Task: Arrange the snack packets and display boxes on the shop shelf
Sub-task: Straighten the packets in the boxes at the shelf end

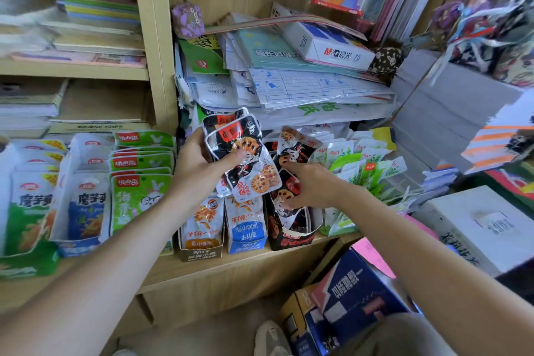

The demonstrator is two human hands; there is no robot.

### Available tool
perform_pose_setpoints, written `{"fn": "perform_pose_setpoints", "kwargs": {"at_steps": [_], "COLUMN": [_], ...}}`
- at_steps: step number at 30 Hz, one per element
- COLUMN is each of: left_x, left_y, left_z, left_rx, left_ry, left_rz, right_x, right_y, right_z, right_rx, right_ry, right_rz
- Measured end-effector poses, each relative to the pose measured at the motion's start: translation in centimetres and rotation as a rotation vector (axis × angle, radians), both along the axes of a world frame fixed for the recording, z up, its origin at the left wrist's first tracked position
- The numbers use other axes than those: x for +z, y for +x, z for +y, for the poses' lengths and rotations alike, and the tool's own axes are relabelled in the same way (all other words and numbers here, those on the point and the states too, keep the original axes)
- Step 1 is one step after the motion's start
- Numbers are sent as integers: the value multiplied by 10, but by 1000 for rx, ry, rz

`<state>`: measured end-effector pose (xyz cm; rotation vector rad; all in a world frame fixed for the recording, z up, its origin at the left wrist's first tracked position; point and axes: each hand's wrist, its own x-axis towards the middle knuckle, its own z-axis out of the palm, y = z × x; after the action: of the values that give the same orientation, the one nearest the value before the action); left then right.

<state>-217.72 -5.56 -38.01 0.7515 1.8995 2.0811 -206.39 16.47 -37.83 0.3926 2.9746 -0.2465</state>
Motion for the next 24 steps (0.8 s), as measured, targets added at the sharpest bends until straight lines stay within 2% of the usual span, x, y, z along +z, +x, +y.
{"fn": "perform_pose_setpoints", "kwargs": {"at_steps": [3, 9, 15, 19, 24], "left_x": [2, 5, 4, 0, -18], "left_y": [3, 2, 1, 16, 49], "left_z": [4, 8, 10, 20, 50], "left_rx": [-3, 34, 32, -99, -242], "left_ry": [32, 128, 170, 139, 38], "left_rz": [-18, -120, -170, -155, -96], "right_x": [8, 25, 41, 42, 48], "right_y": [-4, -11, -6, -12, -20], "right_z": [3, 9, 26, 34, 53], "right_rx": [3, 70, 53, 31, 58], "right_ry": [-100, -91, -144, -121, -203], "right_rz": [-56, -91, 73, 187, 135]}}
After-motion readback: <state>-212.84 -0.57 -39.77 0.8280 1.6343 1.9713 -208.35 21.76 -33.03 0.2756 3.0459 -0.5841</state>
